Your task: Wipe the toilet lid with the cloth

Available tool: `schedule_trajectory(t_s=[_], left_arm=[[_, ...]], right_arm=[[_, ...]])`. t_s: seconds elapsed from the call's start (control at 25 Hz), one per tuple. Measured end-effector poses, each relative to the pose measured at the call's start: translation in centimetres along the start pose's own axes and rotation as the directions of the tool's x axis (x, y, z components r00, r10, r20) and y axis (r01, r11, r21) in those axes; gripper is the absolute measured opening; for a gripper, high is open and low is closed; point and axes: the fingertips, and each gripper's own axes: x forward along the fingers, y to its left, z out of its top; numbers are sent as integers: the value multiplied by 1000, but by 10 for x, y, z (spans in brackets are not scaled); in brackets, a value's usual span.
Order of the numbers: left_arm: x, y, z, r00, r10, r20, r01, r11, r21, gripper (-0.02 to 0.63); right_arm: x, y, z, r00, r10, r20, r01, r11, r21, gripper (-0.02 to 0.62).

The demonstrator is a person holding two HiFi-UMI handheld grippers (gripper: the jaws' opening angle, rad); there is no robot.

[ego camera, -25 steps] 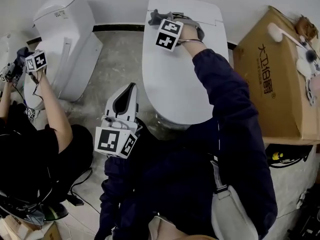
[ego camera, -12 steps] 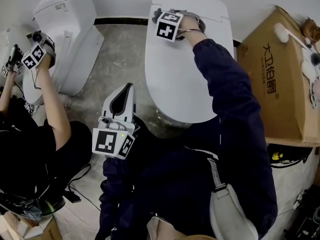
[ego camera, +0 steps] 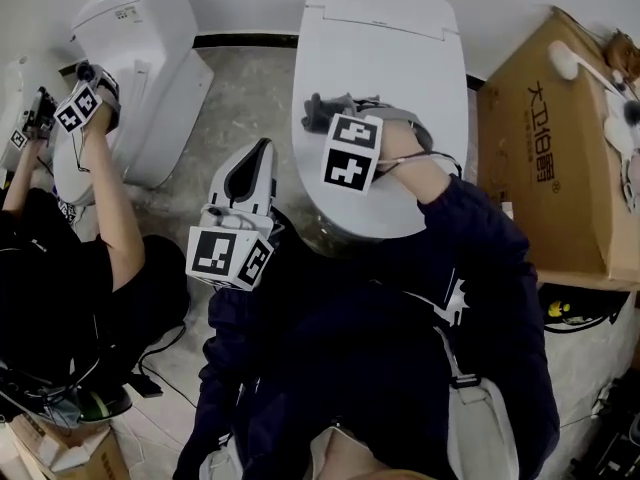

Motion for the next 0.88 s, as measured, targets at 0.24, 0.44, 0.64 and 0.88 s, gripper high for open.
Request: schedule_trajectory(t_s=[0.24, 0.44, 0.64, 0.88], left_arm=[[7, 2, 8, 1000, -13, 18, 13, 1000, 8, 17], [11, -2, 10, 999, -31, 27, 30, 1000, 7, 17], [9, -9, 11, 998, -49, 28, 49, 999, 19, 17], [-8, -7, 6, 1000, -30, 8, 30, 999, 12, 17]], right_arm=[[-43, 89, 0, 994, 93, 55, -91, 995, -46, 77], [-55, 114, -1, 985, 156, 74, -151, 986, -62, 78], [-45, 26, 1, 993, -25, 118, 22, 999, 26, 78], [8, -126, 17, 952, -294, 80, 286, 953, 104, 78]])
